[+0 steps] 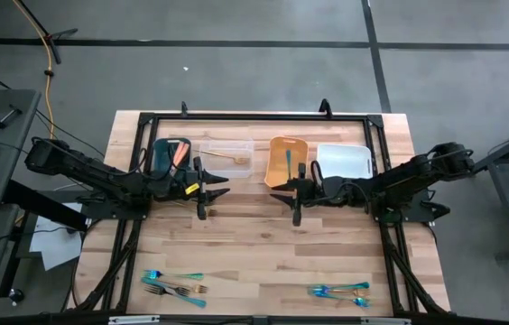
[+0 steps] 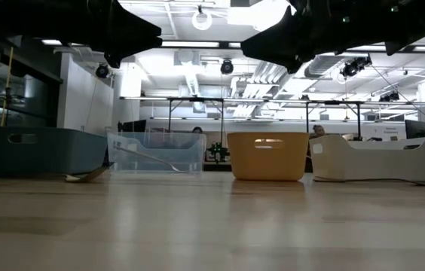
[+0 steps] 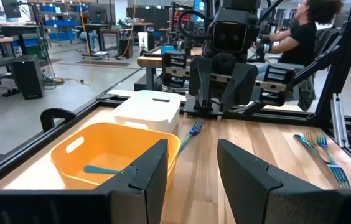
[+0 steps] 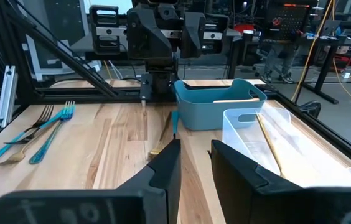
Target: Sort silverware by color (type)
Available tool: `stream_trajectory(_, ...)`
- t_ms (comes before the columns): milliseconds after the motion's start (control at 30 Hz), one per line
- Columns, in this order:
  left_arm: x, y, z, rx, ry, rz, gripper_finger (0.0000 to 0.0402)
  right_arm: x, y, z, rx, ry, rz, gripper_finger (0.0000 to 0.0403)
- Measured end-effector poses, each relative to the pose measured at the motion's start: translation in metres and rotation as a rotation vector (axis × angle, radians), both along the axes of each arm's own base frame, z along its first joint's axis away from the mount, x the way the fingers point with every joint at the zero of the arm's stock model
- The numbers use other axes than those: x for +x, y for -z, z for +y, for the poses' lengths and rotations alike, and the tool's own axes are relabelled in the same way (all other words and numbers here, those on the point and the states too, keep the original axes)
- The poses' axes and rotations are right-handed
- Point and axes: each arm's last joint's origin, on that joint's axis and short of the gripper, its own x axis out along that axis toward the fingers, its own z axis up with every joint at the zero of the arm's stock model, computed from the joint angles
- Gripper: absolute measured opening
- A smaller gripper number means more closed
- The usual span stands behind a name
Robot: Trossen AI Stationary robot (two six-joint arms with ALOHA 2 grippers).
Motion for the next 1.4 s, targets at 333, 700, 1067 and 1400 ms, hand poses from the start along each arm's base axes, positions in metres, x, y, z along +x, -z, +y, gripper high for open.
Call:
stream_trajectory(333, 0.0, 0.0, 0.0, -0.049, -0.001, -0.006, 0.0131, 0.0, 0.0, 0.0, 0.0, 0.001, 0.0, 0.0083)
stream_trajectory(700, 0.003, -0.007, -0.026, -0.305, 0.347, 0.0, 0.0131, 0.0, 0.0, 0.0, -0.001, 0.001, 0.0, 0.0083)
stream_trajectory(1067, -0.005, -0.045, -0.135, -0.149, 0.396, 0.666, 0.0131, 0.0, 0.0, 0.0, -0.001, 0.001, 0.005, 0.0083)
stream_trajectory(1400, -0.026, -0.003, -0.204, -0.071, 0.252, 1.195, 0.0131, 0.0, 0.003, 0.0, -0.005, 0.001, 0.026, 0.0083)
